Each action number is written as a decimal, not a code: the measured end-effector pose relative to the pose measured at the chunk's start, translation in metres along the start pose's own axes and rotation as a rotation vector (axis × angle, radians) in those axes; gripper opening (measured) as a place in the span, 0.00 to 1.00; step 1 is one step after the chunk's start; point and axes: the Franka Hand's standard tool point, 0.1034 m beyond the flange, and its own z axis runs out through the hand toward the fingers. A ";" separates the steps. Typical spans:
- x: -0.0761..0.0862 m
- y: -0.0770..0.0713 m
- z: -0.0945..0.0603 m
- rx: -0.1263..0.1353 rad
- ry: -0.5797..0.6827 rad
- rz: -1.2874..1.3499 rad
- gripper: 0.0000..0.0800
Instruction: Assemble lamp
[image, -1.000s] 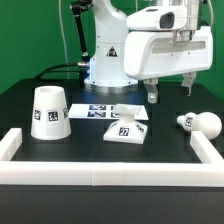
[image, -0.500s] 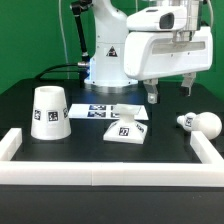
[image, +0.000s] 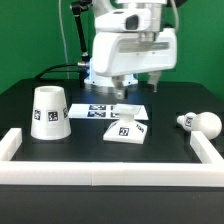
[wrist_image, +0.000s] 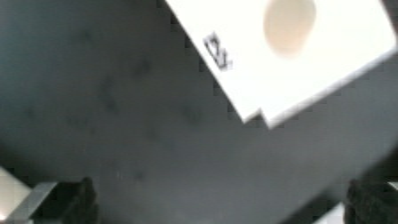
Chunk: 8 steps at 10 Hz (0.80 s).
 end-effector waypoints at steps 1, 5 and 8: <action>-0.004 0.002 0.002 0.005 -0.001 0.006 0.87; -0.002 0.000 0.001 0.005 0.001 0.183 0.87; -0.011 -0.001 0.001 0.012 -0.006 0.537 0.87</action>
Offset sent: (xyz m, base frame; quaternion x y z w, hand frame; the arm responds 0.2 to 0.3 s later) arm 0.0000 0.0000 0.0000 0.0000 0.0000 0.1296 0.9916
